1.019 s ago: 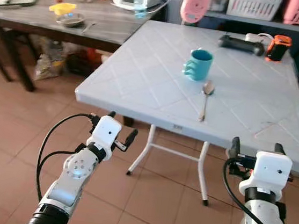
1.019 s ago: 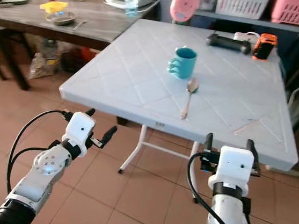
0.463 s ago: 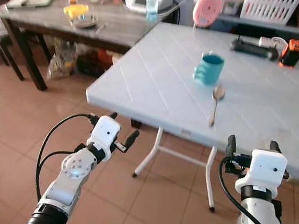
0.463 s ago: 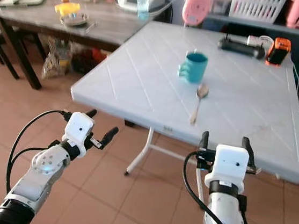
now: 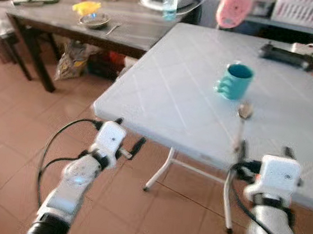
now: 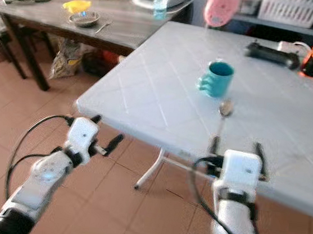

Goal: Setting the table

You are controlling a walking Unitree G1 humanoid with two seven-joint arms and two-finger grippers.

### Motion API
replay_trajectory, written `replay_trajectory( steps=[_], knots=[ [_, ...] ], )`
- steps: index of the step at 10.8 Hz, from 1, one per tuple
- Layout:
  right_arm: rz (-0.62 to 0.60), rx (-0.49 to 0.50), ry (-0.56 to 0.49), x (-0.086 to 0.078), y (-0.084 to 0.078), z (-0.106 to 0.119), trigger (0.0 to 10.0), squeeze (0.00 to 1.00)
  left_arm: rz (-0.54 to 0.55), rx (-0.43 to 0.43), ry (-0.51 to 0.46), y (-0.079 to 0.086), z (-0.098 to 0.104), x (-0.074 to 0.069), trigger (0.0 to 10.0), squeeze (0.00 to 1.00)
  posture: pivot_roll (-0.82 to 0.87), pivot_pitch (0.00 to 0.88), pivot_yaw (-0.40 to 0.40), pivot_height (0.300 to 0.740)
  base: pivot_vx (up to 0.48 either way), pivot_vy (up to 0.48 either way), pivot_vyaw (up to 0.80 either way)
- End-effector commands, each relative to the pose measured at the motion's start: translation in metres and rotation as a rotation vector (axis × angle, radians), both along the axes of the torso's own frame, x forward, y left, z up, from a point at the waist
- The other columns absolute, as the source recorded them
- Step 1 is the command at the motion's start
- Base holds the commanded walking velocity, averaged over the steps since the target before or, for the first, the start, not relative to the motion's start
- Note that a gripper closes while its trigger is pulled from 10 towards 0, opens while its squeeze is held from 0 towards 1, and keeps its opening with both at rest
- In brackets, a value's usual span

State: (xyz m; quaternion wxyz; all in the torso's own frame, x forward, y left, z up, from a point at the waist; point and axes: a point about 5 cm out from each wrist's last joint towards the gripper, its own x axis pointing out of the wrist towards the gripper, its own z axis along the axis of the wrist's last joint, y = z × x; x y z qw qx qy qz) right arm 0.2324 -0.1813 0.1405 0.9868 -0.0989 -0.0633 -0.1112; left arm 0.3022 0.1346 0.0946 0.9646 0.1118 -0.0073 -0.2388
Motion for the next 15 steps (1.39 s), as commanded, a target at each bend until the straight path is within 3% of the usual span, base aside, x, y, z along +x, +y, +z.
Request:
replay_trajectory(
  steps=[1, 6, 9, 11, 13, 14, 15],
  knots=[
    [-0.024, -0.014, 0.005, -0.002, -0.007, 0.0, 10.0, 0.0, -0.031, -0.016, -0.015, -0.007, 0.005, 0.0, 10.0, 0.0, -0.01, 0.06, 0.081, 0.74, 0.416, 0.0, 0.0],
    [-0.031, -0.017, 0.005, -0.002, -0.008, 0.0, 10.0, 0.0, -0.047, -0.005, -0.004, -0.008, 0.004, -0.001, 10.0, 0.0, -0.01, 0.063, 0.08, 0.74, 0.406, 0.0, 0.0],
    [-0.039, -0.016, 0.006, -0.003, -0.009, 0.002, 10.0, 0.0, -0.141, -0.03, 0.049, -0.005, 0.008, -0.001, 10.0, 0.0, -0.02, 0.066, 0.079, 0.74, 0.0, 0.0, 0.0],
    [-0.011, 0.011, 0.005, -0.002, -0.002, 0.005, 10.0, 0.0, -0.382, -0.062, 0.174, -0.015, 0.022, 0.0, 10.0, 0.0, -0.02, 0.069, 0.074, 0.74, 0.0, 0.0, 0.0],
    [0.001, 0.042, 0.031, 0.001, 0.006, 0.01, 10.0, 0.0, -0.634, 0.043, 0.273, -0.013, 0.029, -0.006, 10.0, 0.0, -0.02, 0.074, 0.08, 0.74, 0.0, 0.0, 0.0],
    [-0.01, 0.08, 0.082, 0.001, 0.009, 0.009, 10.0, 0.0, -0.621, 0.015, 0.299, -0.011, 0.035, 0.002, 10.0, 0.0, -0.02, 0.076, 0.078, 0.74, 0.0, 0.0, 0.0],
    [-0.033, 0.133, 0.129, 0.0, 0.013, 0.008, 10.0, 0.0, -0.666, 0.013, 0.28, -0.017, 0.043, 0.001, 10.0, 0.0, -0.02, 0.082, 0.075, 0.74, 0.0, 0.0, 0.0]
  ],
)
